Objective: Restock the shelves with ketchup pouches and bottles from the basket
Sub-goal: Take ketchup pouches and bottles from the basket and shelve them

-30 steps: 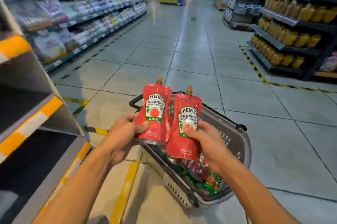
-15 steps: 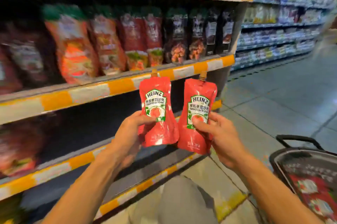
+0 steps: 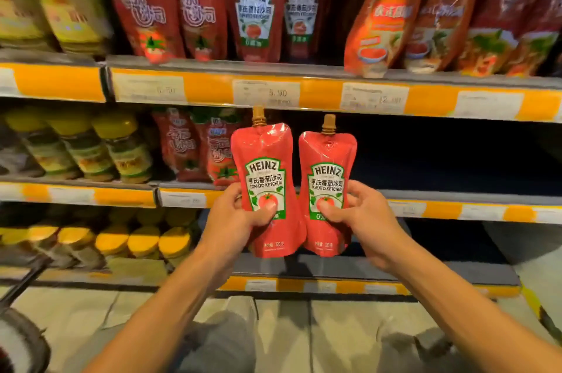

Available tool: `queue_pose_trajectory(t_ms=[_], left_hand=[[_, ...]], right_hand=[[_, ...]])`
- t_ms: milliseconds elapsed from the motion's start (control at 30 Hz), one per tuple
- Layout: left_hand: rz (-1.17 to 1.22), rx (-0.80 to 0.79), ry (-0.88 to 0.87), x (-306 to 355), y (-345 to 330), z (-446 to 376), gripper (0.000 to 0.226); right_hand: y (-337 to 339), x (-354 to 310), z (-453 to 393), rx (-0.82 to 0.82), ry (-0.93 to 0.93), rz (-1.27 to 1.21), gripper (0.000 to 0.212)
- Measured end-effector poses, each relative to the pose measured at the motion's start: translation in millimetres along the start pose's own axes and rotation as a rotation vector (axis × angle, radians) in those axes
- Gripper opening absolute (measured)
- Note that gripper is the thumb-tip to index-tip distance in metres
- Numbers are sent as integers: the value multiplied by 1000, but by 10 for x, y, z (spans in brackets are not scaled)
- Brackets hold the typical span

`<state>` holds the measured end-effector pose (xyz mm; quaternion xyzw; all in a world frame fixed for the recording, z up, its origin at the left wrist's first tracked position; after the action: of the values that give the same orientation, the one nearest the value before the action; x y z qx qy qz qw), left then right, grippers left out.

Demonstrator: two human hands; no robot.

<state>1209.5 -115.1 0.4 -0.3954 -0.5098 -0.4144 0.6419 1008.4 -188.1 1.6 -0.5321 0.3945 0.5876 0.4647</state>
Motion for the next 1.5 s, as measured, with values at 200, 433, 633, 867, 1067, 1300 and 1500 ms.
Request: queue_pose_trajectory(t_ms=[200,433,633,867,1067,1300,1500], left_hand=[[-45,43,20,-278,278,-236,28],[-141,57,-11,-283,400,-677,33],[-153,53,-41,-309,500,-813,34],[-148,29,-34,-363,587,-788,34],[-155,-3,-43,-425,646,-766,37],[-137,12,-129,-357,727,-786,41],[-105,36,-184,-304,773,-839,47]], right_hand=[[-182,297,-434,11,-31,67,29],[-235,170,-952,45,30,87,30],[-308,0,-1438,96,119,17,31],[-333,-87,-1838,181,281,245,45],[-338,-74,-1879,130,340,363,42],[-464,-120,-2093,99,334,376,42],[-657,-134,-2337,150,342,385,43]])
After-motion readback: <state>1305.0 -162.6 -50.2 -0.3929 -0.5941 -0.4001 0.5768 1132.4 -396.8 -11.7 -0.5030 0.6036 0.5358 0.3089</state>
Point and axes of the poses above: each hand's wrist, its own z-axis away from the middle knuckle, its own y-axis out of the back of the hand, x = y × z, the point moved 9 cm from there along -z, towards the middle knuckle, and after that the axes turned 2 degrees about -z, right-handed, at the moved point
